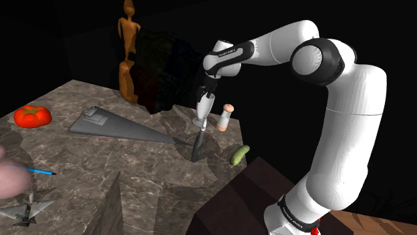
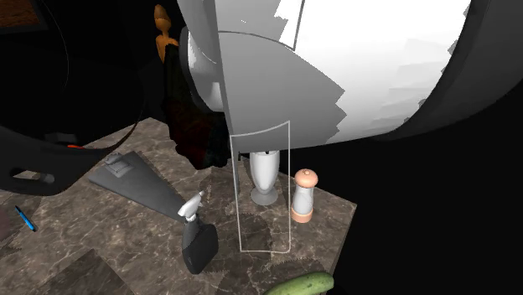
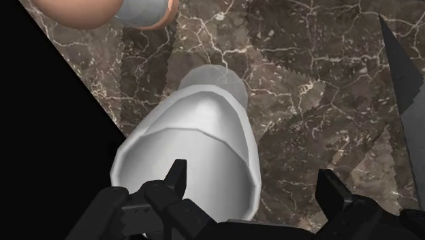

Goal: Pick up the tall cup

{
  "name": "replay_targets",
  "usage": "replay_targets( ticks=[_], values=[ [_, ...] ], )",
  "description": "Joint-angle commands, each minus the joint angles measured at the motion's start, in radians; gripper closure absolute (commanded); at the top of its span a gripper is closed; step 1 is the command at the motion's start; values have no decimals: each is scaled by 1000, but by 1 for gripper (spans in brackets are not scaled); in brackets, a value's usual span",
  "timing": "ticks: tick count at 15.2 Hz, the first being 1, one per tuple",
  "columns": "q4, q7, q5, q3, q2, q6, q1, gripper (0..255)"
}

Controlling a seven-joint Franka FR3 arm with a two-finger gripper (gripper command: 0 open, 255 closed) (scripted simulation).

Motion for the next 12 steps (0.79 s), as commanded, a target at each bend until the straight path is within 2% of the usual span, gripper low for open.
replay_targets(
  ticks=[1, 3, 4, 12],
  values=[
    [-2, -3, 3, 1, 19, 21, -2, 0],
    [-4, -4, 4, 2, 23, 27, -2, 0],
    [0, -4, 4, 2, 25, 26, -2, 255],
    [-1, -3, 4, 2, 24, 26, -2, 255]
  ],
)
